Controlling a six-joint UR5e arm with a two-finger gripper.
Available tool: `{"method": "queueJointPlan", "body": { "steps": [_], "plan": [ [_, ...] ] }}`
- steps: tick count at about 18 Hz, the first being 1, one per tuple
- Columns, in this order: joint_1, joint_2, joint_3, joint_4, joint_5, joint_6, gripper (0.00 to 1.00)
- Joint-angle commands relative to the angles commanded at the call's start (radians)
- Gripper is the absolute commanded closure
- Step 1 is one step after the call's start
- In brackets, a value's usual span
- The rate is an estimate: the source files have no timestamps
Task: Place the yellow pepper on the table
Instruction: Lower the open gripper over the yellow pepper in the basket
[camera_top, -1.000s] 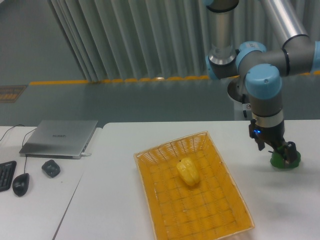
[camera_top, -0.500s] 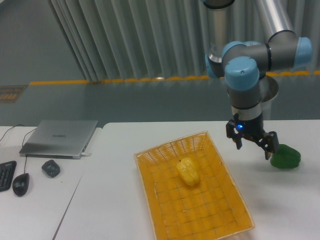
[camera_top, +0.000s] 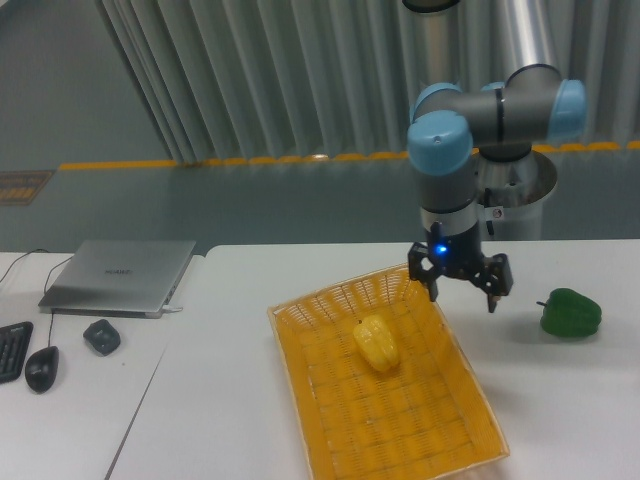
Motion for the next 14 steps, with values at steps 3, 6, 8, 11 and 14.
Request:
{"method": "queueJointPlan", "body": {
  "steps": [3,6,8,11,14],
  "plan": [
    [-0.038,-0.009,0.000,0.003,-0.002,-0.155,0.00],
    [-0.064,-0.018,0.002,0.005,-0.003,-0.284,0.00],
    [-0.066,-0.031,0.011,0.006,-0.005,-0.361,0.00],
    [-0.069,-0.048,0.032,0.020,-0.006,-0.451,0.00],
    [-0.071,-0.072,0.035,0.061,-0.009,-0.525,0.00]
  ]
}}
